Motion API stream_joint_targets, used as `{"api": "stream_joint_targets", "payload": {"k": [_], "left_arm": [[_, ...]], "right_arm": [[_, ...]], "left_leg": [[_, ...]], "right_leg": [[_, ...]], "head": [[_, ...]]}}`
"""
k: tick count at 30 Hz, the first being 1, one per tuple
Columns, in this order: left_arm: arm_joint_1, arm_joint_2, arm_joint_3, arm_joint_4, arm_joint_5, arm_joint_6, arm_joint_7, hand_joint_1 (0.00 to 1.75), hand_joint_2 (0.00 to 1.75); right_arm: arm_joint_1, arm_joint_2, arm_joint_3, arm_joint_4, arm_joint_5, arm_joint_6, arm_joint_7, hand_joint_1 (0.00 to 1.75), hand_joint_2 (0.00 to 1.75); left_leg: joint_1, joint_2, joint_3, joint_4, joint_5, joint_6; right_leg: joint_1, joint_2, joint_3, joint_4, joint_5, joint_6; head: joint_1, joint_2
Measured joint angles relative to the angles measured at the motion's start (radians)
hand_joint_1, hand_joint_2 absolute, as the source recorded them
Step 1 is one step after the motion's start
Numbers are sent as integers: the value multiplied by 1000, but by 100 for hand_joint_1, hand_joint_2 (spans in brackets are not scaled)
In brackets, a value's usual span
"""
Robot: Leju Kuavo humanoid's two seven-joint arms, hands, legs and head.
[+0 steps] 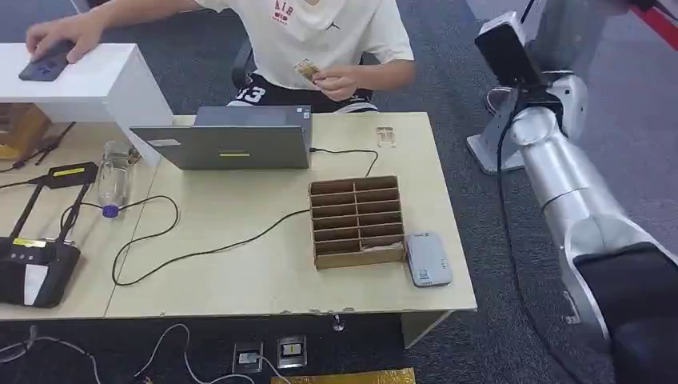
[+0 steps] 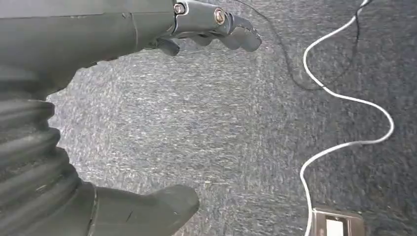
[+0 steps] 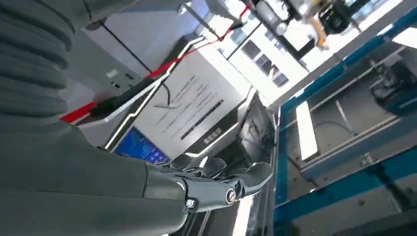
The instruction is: Pass the card to the sensor for recognition and then transmit it.
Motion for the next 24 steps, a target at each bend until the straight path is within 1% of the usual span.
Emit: {"api": "stream_joint_targets", "payload": {"k": [1, 3, 6, 9, 11, 12, 14, 15, 16, 18, 19, 20, 21, 24], "left_arm": [[1, 0, 0, 0, 5, 5, 0, 0, 175], [2, -2, 0, 0, 13, 11, 0, 0, 175], [13, -6, 0, 0, 27, 18, 10, 0, 175], [20, -6, 0, 2, 38, 22, 15, 0, 175], [20, -8, 0, 2, 45, 27, 16, 0, 175], [20, -8, 0, 2, 50, 29, 18, 0, 175], [19, -10, 0, 2, 58, 35, 22, 0, 175], [20, -11, 0, 2, 60, 36, 25, 0, 175], [20, -12, 0, 2, 65, 37, 32, 0, 175], [22, -14, 0, 3, 73, 36, 49, 0, 175], [22, -14, 0, 3, 76, 36, 56, 0, 175], [21, -14, 0, 3, 80, 35, 62, 0, 175], [21, -14, 0, 3, 81, 35, 69, 0, 175], [20, -13, 0, 3, 84, 34, 81, 0, 175]], "right_arm": [[15, -14, -25, -10, 3, -3, 1, 0, 175], [53, -56, -115, -34, -18, -6, -6, 0, 175], [130, -137, -273, -36, -108, -9, -59, 0, 175], [241, -201, -446, -27, -130, -10, -106, 0, 175], [324, -227, -565, -8, -72, -11, -116, 0, 175], [362, -234, -612, 2, -36, -11, -116, 0, 175], [444, -249, -739, 32, 60, -11, -101, 0, 175], [482, -254, -787, 51, 112, -10, -73, 0, 175], [523, -258, -853, 76, 176, -4, -19, 0, 175], [602, -255, -959, 136, 272, 25, 131, 0, 175], [642, -252, -990, 159, 300, 37, 179, 0, 175], [685, -245, -1025, 185, 329, 48, 221, 0, 175], [722, -236, -1057, 207, 355, 55, 246, 0, 175], [806, -213, -1123, 261, 459, 104, 342, 0, 175]], "left_leg": [[0, 0, 1, 1, 0, 0], [0, -1, 1, 1, -1, 0], [0, -5, -1, 2, -1, 1], [1, -4, -2, 2, -3, 2], [1, -3, -2, 2, -4, 2], [1, -3, -2, 2, -5, 2], [2, -3, -2, 2, -5, 3], [2, -4, -2, 2, -5, 3], [3, -4, -2, 2, -5, 3], [5, -3, -3, 2, -6, 1], [5, -3, -3, 1, -7, 1], [5, -3, -3, 1, -7, 0], [5, -3, -3, 1, -7, 0], [6, -2, -3, 1, -7, 0]], "right_leg": [[0, 0, -1, 0, 0, 0], [0, -2, 0, -1, 0, 0], [1, -5, 2, -2, 0, 0], [1, -5, 1, -3, 0, 0], [1, -5, 1, -3, 0, 0], [1, -4, 1, -3, -1, 0], [2, -5, 0, -3, -1, 1], [2, -5, 0, -3, -2, 1], [3, -5, 1, -3, -2, 1], [4, -5, 1, -3, -2, 1], [5, -5, 1, -3, -2, 1], [5, -5, 1, -3, -3, 0], [5, -4, 0, -3, -3, 0], [6, -4, 0, -1, -4, 0]], "head": [[0, 0], [0, 0], [1, 0], [0, 0], [0, 0], [0, 0], [0, 0], [0, 0], [0, 0], [-1, 0], [0, 0], [0, 0], [-1, 0], [-1, 0]]}}
